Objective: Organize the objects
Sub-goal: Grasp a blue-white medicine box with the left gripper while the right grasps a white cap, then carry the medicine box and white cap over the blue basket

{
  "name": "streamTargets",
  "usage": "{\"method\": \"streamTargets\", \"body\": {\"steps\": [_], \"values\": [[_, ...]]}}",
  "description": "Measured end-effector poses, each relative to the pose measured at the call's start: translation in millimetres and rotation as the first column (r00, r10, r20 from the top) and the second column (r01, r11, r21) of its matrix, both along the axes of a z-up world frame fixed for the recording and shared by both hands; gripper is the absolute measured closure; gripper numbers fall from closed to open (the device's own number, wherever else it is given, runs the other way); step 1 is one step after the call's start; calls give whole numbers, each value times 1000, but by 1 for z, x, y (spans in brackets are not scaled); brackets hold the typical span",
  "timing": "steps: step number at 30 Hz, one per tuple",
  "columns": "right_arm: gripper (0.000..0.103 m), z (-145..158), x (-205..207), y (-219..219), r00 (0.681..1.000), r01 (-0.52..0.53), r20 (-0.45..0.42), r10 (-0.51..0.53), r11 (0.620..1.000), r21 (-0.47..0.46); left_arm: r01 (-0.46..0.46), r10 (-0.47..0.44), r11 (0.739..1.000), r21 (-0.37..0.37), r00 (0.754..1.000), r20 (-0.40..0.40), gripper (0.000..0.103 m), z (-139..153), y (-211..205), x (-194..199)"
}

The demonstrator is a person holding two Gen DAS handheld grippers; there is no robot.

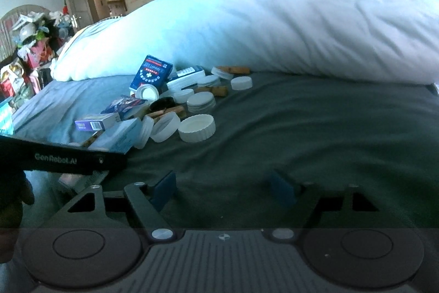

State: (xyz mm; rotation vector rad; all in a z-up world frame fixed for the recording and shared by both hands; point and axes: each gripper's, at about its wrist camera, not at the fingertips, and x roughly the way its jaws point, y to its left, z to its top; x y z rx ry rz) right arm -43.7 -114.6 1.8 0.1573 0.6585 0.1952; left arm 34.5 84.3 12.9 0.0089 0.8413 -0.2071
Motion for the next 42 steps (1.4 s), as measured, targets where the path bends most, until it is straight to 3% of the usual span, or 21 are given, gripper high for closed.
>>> {"method": "streamTargets", "body": {"steps": [3, 9, 12, 15, 18, 27, 29, 32, 38, 42], "values": [[45, 2, 1, -5, 1000, 13, -1, -13, 1000, 20, 13, -13, 1000, 9, 999, 47, 40, 12, -1, -17], [47, 8, -3, 1, 999, -21, 25, 21, 1000, 18, -20, 21, 1000, -6, 990, 140, 40, 51, 21, -68], [47, 13, -5, 21, 991, -132, 35, 131, 991, 29, -103, 104, 995, -15, 974, 200, 40, 73, 48, -92], [46, 16, -1, 58, 957, -288, 38, 287, 957, 40, -201, 201, 979, -22, 951, 234, 40, 89, 76, -104], [46, 14, 15, 102, 923, -386, 18, 386, 921, 50, -270, 264, 963, -9, 931, 252, 40, 100, 94, -107], [45, 3, 54, 185, 894, -448, -28, 447, 894, -33, -348, 335, 938, 7, 908, 252, 40, 118, 121, -115], [63, 5, 49, 189, 886, -463, -24, 463, 884, -62, -360, 348, 933, 0, 902, 255, 40, 123, 126, -119], [63, 10, 43, 185, 892, -452, -20, 451, 890, -59, -374, 362, 927, -4, 893, 269, 40, 132, 134, -131], [63, 64, 31, 171, 908, -410, 77, 413, 911, -47, -418, 390, 908, 21, 865, 316, 40, 158, 141, -144], [63, 129, 23, 178, 884, -417, 208, 419, 907, -55, -484, 447, 875, 9, 815, 368, 40, 186, 165, -164]]}}
